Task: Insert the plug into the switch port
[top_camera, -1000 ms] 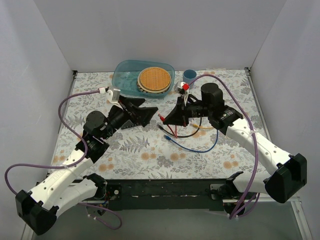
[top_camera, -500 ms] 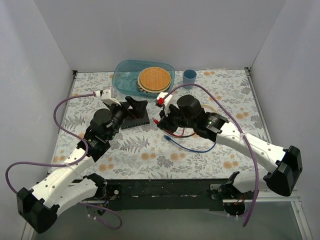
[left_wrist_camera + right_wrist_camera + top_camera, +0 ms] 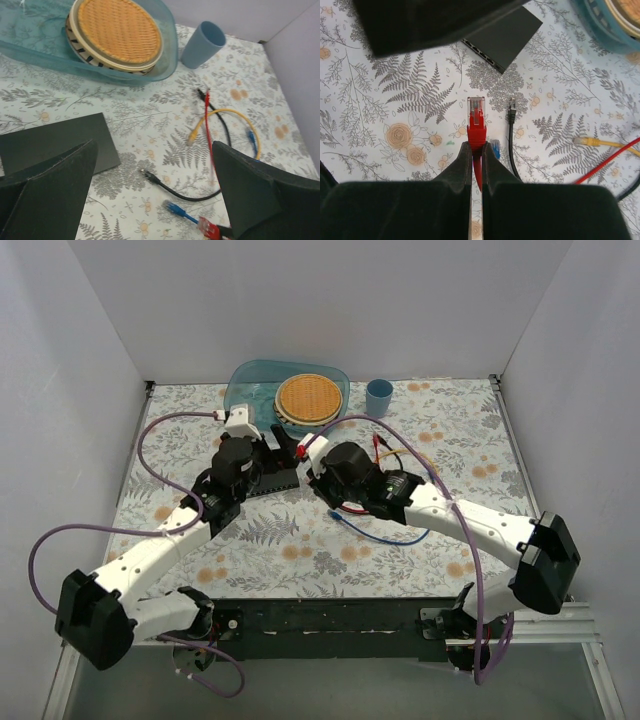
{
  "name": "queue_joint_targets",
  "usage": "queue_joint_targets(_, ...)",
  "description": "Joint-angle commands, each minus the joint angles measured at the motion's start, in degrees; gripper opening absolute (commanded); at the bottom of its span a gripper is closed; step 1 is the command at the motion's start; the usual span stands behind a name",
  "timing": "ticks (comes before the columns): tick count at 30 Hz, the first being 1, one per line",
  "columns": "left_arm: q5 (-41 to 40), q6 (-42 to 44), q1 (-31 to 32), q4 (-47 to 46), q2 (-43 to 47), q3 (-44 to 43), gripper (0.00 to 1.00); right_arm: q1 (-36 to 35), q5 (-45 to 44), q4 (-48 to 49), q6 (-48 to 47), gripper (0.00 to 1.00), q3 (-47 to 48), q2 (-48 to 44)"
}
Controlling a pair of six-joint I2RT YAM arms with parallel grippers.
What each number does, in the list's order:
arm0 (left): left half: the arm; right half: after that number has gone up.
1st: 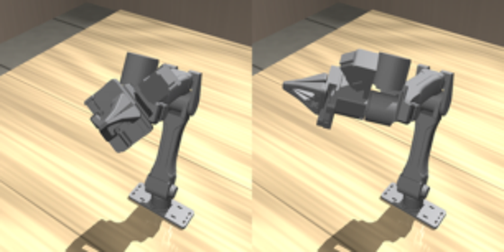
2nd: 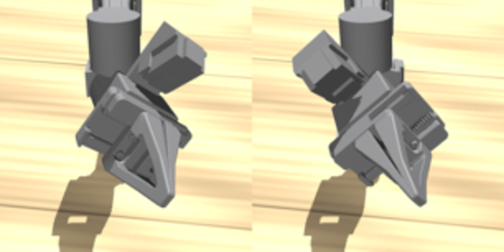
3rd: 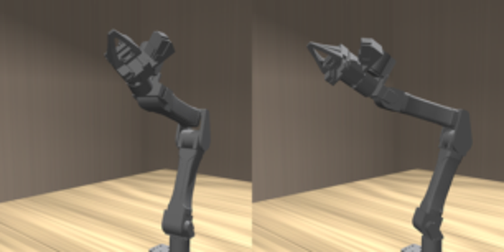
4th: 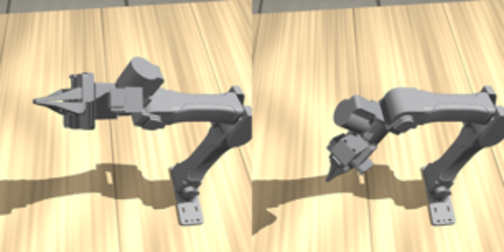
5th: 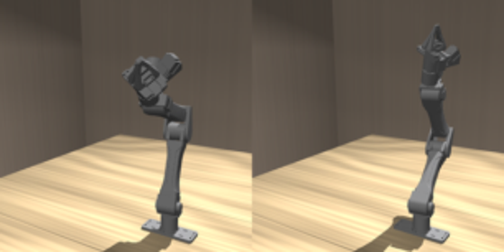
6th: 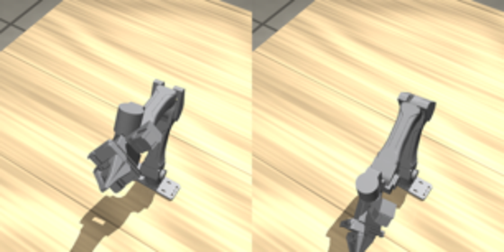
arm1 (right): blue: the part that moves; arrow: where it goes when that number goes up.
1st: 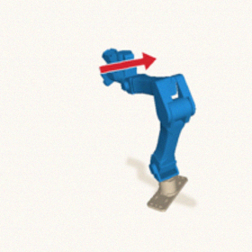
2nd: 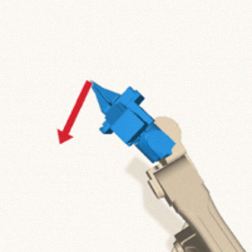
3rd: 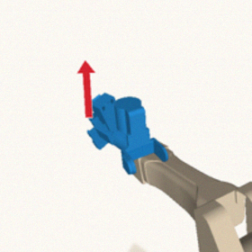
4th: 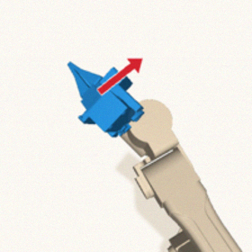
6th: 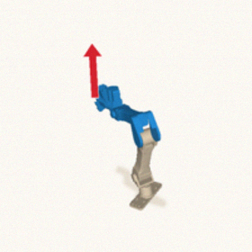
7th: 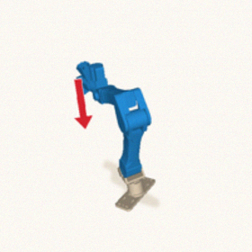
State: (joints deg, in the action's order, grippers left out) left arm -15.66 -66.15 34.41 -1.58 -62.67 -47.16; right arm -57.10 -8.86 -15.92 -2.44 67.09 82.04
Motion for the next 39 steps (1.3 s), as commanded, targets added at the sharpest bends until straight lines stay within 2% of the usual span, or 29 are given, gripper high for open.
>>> queue_joint_targets(1, 6.0, 2.1, -5.6, -0.3, -4.9, -2.2, 0.98, -0.1, 3.3, 5.3, 3.3, 0.01, 2.8, 2.9)
queue_joint_targets(2, 8.3, 1.7, -9.0, -1.8, -5.8, -1.8, 0.98, -0.1, 3.6, 5.5, 3.6, 0.01, 3.0, 3.4)
queue_joint_targets(6, 19.6, 1.2, -15.9, -3.8, -10.3, -1.2, 0.95, 0.0, 4.3, 6.7, 4.7, 0.01, 2.8, 5.6)
queue_joint_targets(8, 20.2, 2.9, -17.2, -3.7, -13.9, -2.4, 0.94, 0.4, 4.9, 7.2, 5.7, 0.01, 2.6, 6.4)
queue_joint_targets(13, 23.6, 4.4, -19.6, -5.5, -22.9, -5.7, 0.89, 3.4, 14.4, 7.2, 8.7, 0.01, 3.1, 10.1)
queue_joint_targets(17, 25.5, 5.2, -20.5, -6.1, -31.4, -9.1, 0.89, 3.8, 14.7, 6.3, 9.4, 0.01, 3.5, 12.2)
queue_joint_targets(25, 23.7, 7.5, -21.0, -4.6, -41.2, -13.3, 0.94, 3.8, 14.5, 5.5, 10.0, 0.01, 1.7, 14.0)
queue_joint_targets(34, 30.1, 4.5, -21.0, -5.4, -36.7, -6.5, 0.93, 3.8, 11.5, 3.7, 9.9, 0.01, 0.1, 15.2)
queue_joint_targets(39, 33.1, 0.1, -20.8, -5.4, -33.0, -2.8, 0.91, 3.1, 10.1, 3.7, 10.0, 0.01, -0.5, 16.1)
